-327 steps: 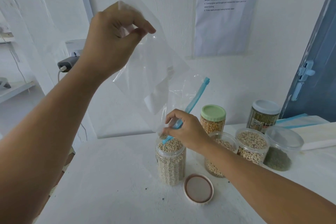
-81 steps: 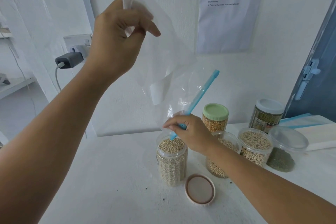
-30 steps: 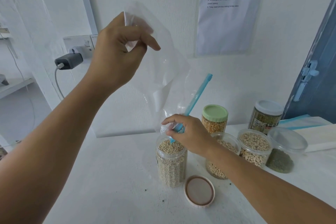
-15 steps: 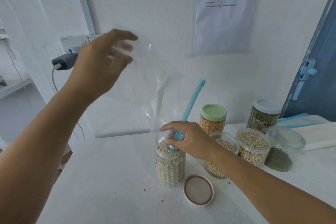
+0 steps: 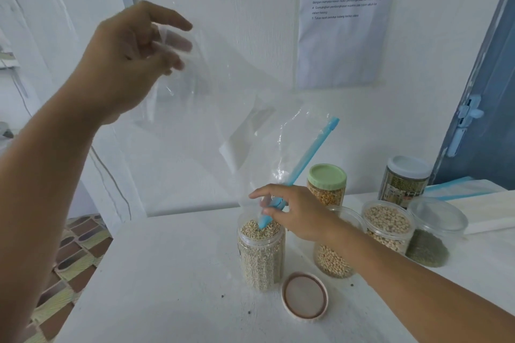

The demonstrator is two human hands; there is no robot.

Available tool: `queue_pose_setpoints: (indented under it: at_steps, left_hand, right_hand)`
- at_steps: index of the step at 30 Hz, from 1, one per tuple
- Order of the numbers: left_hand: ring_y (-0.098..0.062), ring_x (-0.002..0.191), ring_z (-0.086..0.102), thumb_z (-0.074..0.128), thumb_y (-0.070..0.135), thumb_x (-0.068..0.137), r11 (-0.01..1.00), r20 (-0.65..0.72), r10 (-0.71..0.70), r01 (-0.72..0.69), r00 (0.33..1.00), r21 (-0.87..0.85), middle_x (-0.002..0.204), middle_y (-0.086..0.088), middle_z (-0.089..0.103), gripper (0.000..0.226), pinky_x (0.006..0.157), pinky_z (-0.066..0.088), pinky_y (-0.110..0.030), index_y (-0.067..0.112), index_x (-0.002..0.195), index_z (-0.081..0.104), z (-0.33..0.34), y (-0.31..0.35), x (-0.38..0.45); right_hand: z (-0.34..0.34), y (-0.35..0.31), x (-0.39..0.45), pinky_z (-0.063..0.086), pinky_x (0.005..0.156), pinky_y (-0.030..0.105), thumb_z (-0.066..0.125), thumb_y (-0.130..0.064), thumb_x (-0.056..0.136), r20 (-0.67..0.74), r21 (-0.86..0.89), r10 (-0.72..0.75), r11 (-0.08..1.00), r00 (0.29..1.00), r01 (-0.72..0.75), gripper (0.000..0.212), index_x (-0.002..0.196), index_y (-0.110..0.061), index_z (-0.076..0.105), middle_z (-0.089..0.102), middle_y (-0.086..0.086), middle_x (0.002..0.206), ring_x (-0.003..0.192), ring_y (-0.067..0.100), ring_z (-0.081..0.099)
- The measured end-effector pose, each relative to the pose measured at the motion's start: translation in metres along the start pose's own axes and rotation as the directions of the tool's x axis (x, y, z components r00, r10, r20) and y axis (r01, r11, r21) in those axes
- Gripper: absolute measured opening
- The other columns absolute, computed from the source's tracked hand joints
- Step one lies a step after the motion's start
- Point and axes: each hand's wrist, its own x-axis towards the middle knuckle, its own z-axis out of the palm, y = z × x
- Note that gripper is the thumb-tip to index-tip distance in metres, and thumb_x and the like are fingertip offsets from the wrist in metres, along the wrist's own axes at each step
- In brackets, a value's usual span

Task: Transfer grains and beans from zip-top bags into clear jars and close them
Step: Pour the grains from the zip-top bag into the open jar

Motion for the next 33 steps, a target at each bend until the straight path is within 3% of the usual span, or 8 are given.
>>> queue_pose_setpoints:
  at_steps: [7,11,14,18,22,24,28,33]
  left_hand:
    - [-0.013,0.095,0.067,0.071,0.013,0.1,0.984,0.116,0.14,-0.151,0.983,0.09,0.111,0.001,0.071,0.027,0.091,0.054,-0.024,0.034,0.116,0.073,0.016,0.007,-0.017]
    - [-0.012,0.109,0.065,0.065,-0.008,0.095,0.993,0.312,0.09,-0.108,0.946,0.042,0.125,0.013,0.066,0.061,0.098,0.051,-0.02,0.044,0.127,0.068,0.019,0.01,-0.026]
    - [-0.016,0.122,0.065,0.056,-0.019,0.092,0.999,0.407,0.034,-0.027,0.913,-0.021,0.139,0.003,0.058,0.08,0.106,0.053,-0.03,0.045,0.14,0.056,0.017,0.01,-0.029]
    - [-0.024,0.104,0.075,0.064,-0.01,0.096,0.994,0.175,0.027,-0.007,0.984,-0.112,0.13,-0.016,0.056,0.065,0.094,0.063,-0.045,0.03,0.136,0.031,0.022,0.013,-0.036]
    - [-0.025,0.088,0.077,0.076,0.0,0.093,0.97,-0.154,-0.085,0.046,0.985,-0.239,0.104,-0.016,0.071,0.061,0.092,0.063,-0.038,0.022,0.122,0.026,0.031,0.008,-0.048]
    - [-0.025,0.089,0.078,0.079,0.006,0.092,0.949,-0.172,-0.172,0.116,0.97,-0.292,0.091,-0.01,0.077,0.056,0.095,0.061,-0.038,0.022,0.12,0.034,0.036,0.001,-0.053]
    - [-0.029,0.092,0.078,0.074,0.009,0.097,0.934,-0.125,-0.217,0.169,0.968,-0.314,0.095,-0.01,0.078,0.044,0.093,0.062,-0.05,0.031,0.113,0.039,0.044,-0.004,-0.061]
    - [-0.027,0.084,0.074,0.069,0.004,0.099,0.96,-0.188,-0.138,0.085,0.972,-0.265,0.095,-0.005,0.076,0.042,0.081,0.062,-0.038,0.028,0.113,0.037,0.048,0.003,-0.06]
  right_hand:
    - [0.011,-0.003,0.006,0.05,0.09,0.008,0.069,-0.015,0.098,-0.041,-0.033,0.007,0.999,0.999,-0.009,0.031,0.118,-0.038,0.074,0.072,-0.014,0.109,0.102,0.001,0.067]
    - [0.014,-0.004,0.004,0.052,0.093,0.011,0.068,-0.016,0.099,-0.06,-0.052,0.011,0.999,0.998,-0.014,0.029,0.119,-0.036,0.074,0.069,-0.022,0.105,0.103,0.003,0.068]
    - [0.014,-0.002,0.005,0.052,0.094,0.012,0.068,-0.016,0.1,-0.075,-0.063,0.014,0.998,0.997,-0.019,0.029,0.121,-0.034,0.074,0.071,-0.015,0.112,0.102,0.002,0.069]
    - [0.015,-0.002,0.004,0.055,0.094,0.017,0.068,-0.018,0.099,-0.073,-0.069,0.014,0.997,0.997,-0.019,0.029,0.12,-0.037,0.073,0.074,-0.007,0.111,0.102,0.004,0.069]
    - [0.016,-0.003,0.004,0.053,0.095,0.015,0.068,-0.019,0.1,-0.07,-0.073,0.019,0.997,0.997,-0.024,0.029,0.122,-0.038,0.071,0.073,-0.005,0.111,0.103,0.005,0.068]
    - [0.017,-0.003,0.003,0.052,0.095,0.013,0.068,-0.019,0.099,-0.07,-0.071,0.023,0.997,0.997,-0.028,0.03,0.122,-0.039,0.071,0.073,-0.005,0.111,0.102,0.005,0.068]
    - [0.016,-0.004,0.002,0.049,0.092,0.008,0.073,-0.019,0.096,-0.065,-0.035,0.021,0.999,0.998,-0.023,0.03,0.12,-0.037,0.073,0.074,-0.006,0.104,0.099,0.003,0.069]
    - [0.013,-0.009,0.001,0.051,0.092,0.011,0.08,-0.026,0.09,-0.053,0.023,0.031,0.999,0.998,-0.03,0.036,0.121,-0.043,0.07,0.071,-0.009,0.103,0.099,0.004,0.065]
